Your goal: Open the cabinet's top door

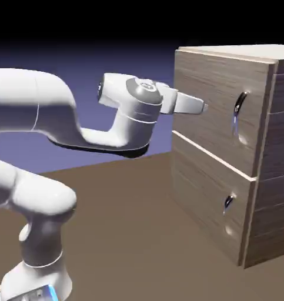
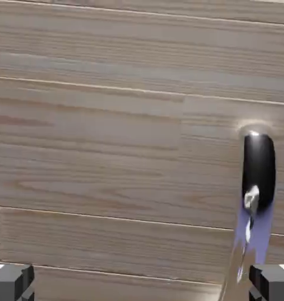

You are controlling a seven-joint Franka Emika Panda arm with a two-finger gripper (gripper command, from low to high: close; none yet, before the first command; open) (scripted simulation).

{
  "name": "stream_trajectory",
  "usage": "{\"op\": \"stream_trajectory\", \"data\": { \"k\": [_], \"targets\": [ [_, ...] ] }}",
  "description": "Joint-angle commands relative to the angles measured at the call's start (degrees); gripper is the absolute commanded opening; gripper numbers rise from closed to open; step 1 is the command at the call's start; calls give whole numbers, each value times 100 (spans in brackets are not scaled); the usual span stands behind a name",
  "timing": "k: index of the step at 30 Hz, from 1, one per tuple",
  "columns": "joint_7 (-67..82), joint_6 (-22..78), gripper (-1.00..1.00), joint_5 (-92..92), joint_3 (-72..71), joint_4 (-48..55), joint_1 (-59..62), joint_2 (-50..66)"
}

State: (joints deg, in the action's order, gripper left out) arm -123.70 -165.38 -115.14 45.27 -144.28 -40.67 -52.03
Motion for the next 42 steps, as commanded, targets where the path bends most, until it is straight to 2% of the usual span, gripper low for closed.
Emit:
{"op": "stream_trajectory", "data": {
  "k": [1, 18, 20, 25, 26, 30, 34, 42],
  "targets": [
    [-176, 19, 0, -250, 98, 36, -87, -42],
    [-3165, 336, 0, -4485, 1764, 652, -1558, -754],
    [-3227, 343, 0, -4574, 1798, 664, -1588, -769],
    [-3294, 481, 0, -4724, 2372, 1433, -2605, -469],
    [-3294, 481, -100, -4724, 2372, 1433, -2606, -469],
    [-2547, 799, -100, -4291, 2320, 1137, -2564, -911],
    [-2404, 1417, -100, -3866, 1765, 322, -1832, -1043],
    [-4151, 1177, -100, -4158, 690, 39, -473, 83]
  ]
}}
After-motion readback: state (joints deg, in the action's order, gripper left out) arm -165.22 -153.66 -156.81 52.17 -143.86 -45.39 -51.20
